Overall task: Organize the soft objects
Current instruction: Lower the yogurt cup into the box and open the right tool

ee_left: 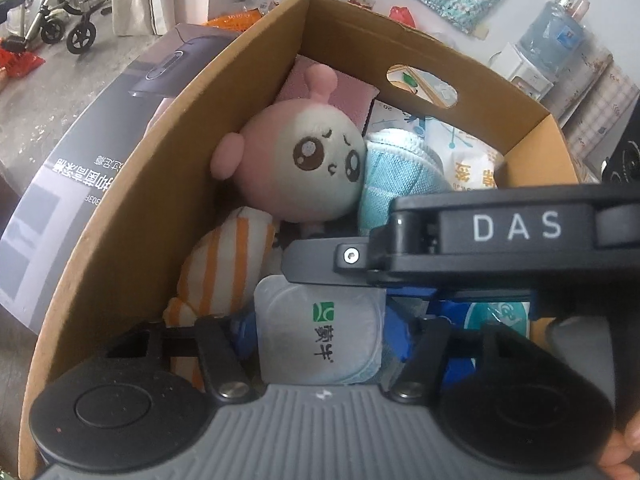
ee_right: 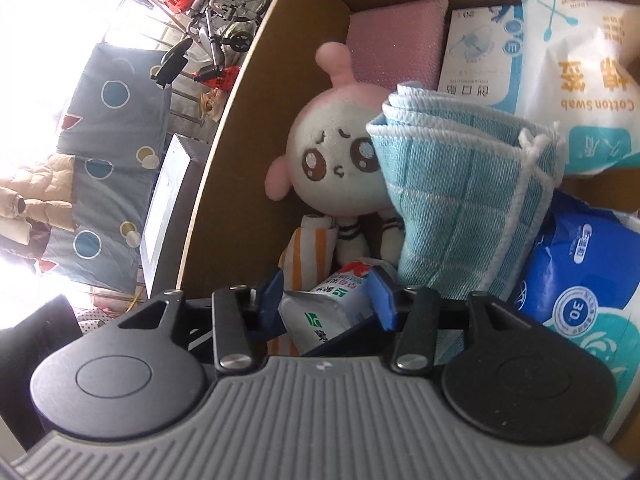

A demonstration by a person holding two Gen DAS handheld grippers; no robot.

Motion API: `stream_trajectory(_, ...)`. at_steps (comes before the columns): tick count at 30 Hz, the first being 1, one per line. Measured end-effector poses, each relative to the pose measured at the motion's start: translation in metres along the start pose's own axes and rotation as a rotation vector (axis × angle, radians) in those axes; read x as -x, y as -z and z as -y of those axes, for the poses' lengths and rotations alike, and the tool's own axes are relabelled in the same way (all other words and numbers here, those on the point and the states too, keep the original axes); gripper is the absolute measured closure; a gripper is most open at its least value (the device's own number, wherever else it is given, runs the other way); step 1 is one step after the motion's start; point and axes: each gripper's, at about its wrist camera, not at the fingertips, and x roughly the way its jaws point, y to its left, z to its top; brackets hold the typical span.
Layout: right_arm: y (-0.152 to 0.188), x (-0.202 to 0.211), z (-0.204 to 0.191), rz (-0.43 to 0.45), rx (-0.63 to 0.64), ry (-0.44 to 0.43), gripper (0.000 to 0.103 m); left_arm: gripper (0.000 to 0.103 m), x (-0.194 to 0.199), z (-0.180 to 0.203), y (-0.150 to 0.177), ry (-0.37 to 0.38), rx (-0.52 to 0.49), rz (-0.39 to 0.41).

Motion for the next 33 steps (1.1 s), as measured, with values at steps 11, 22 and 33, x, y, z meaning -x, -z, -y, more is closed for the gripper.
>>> stream_trajectory(11,-0.006,0.006,0.001,-0.055,-0.069,-0.064,0.048,0.041,0.004,-0.008,-0.003,0.052,0.047,-0.055)
stream_trajectory(22,-0.004,0.007,-0.007,-0.066,-0.076,-0.071,0.038,0.041,0.001,-0.016,-0.005,0.094,0.105,-0.096)
stream_trajectory(33,-0.001,0.031,-0.003,0.065,-0.023,-0.064,0.027,0.028,0.031,-0.005,-0.003,0.032,0.067,0.026)
